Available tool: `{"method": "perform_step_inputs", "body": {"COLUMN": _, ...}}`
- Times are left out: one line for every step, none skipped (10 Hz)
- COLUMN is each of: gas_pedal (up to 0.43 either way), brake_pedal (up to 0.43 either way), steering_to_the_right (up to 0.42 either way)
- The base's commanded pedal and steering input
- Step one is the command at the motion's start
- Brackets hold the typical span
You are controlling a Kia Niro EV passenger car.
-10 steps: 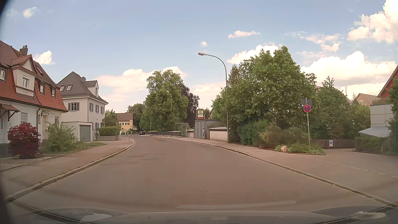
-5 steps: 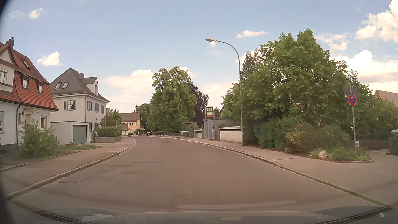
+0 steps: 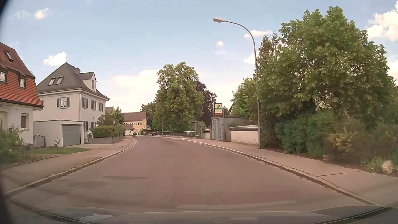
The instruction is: Follow the waypoints while adhering to traffic rules and regulations
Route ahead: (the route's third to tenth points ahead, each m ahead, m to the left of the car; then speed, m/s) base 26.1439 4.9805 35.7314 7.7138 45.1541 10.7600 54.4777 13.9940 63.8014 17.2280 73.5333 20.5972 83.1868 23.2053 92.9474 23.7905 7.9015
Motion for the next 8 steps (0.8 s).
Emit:
{"method": "perform_step_inputs", "body": {"gas_pedal": 0.0, "brake_pedal": 0.03, "steering_to_the_right": -0.039}}
{"method": "perform_step_inputs", "body": {"gas_pedal": 0.0, "brake_pedal": 0.043, "steering_to_the_right": -0.044}}
{"method": "perform_step_inputs", "body": {"gas_pedal": 0.0, "brake_pedal": 0.049, "steering_to_the_right": -0.044}}
{"method": "perform_step_inputs", "body": {"gas_pedal": 0.0, "brake_pedal": 0.067, "steering_to_the_right": -0.041}}
{"method": "perform_step_inputs", "body": {"gas_pedal": 0.0, "brake_pedal": 0.091, "steering_to_the_right": -0.039}}
{"method": "perform_step_inputs", "body": {"gas_pedal": 0.0, "brake_pedal": 0.116, "steering_to_the_right": -0.039}}
{"method": "perform_step_inputs", "body": {"gas_pedal": 0.0, "brake_pedal": 0.128, "steering_to_the_right": -0.038}}
{"method": "perform_step_inputs", "body": {"gas_pedal": 0.0, "brake_pedal": 0.128, "steering_to_the_right": -0.038}}
